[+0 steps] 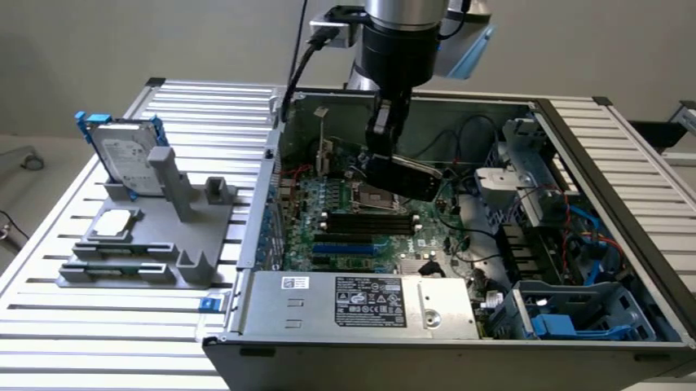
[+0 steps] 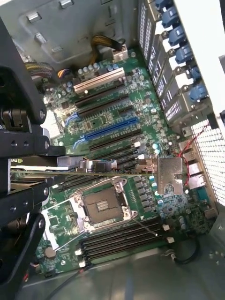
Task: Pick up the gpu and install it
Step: 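Insert the gpu into the slot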
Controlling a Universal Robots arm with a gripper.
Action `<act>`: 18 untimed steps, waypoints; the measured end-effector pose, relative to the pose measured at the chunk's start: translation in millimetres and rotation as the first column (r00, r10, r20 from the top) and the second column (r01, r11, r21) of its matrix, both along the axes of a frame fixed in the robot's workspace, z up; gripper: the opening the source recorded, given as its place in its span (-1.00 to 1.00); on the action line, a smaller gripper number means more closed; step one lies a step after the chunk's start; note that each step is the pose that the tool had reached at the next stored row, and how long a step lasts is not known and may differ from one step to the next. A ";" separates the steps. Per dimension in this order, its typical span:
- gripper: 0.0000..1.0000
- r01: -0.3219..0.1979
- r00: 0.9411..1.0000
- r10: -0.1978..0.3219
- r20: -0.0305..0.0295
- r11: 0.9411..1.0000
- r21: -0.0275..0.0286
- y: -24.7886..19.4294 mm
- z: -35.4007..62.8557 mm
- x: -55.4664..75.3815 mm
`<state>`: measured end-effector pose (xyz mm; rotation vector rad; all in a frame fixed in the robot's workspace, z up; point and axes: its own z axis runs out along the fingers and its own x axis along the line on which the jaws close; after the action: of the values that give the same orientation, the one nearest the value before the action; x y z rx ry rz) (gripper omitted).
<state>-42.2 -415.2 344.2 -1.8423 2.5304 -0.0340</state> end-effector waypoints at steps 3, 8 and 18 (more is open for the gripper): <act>-0.48 -0.054 0.999 0.054 0.000 0.999 0.000 0.0 -1.2 0.0; -0.48 -0.144 0.990 0.144 0.000 0.990 0.000 0.0 -3.1 0.0; -0.48 -0.308 0.951 0.308 0.000 0.951 0.000 -0.7 -6.3 -1.1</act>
<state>-43.3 -416.0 338.0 -2.2123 2.2092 -0.0305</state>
